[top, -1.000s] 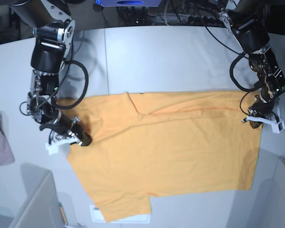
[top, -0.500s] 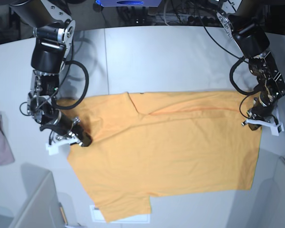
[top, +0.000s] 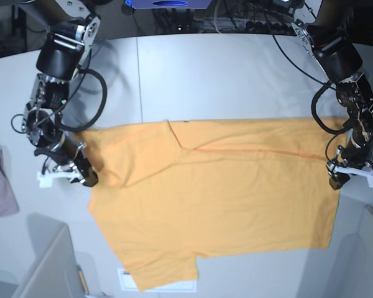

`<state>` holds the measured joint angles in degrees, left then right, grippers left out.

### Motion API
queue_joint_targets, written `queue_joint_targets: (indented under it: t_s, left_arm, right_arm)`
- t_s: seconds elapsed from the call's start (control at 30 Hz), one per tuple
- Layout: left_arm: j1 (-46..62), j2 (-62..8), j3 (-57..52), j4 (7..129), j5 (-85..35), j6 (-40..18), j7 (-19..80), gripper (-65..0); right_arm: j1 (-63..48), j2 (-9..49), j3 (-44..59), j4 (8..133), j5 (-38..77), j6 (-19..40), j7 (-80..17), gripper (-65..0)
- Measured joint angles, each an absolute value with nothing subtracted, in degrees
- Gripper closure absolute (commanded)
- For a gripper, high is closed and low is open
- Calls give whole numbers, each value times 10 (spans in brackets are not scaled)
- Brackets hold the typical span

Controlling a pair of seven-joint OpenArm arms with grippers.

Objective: Fold the T-shirt properly
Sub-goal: 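Drag the held shoulders back, straightening the shirt, then release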

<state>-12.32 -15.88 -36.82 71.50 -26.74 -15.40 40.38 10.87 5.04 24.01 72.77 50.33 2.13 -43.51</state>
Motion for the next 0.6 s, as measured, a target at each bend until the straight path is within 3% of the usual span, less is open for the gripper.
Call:
queue_joint_targets:
  t_s: [0.23,0.43,0.6]
  left_arm:
    - [-3,-134,-446,875,-330,-151,401,-487]
    - [119,-129,-478,916,-448,-152,406,-485]
    - [144,-123,-476,898,-456,-154,399,-484]
  right_arm:
    - [-51,22,234,958,506,-109,-352,-207]
    - [-137,13,236,1038,512,-137,-340,-351]
    - [-162,-9,234,1009,511,-142,-348,-357]
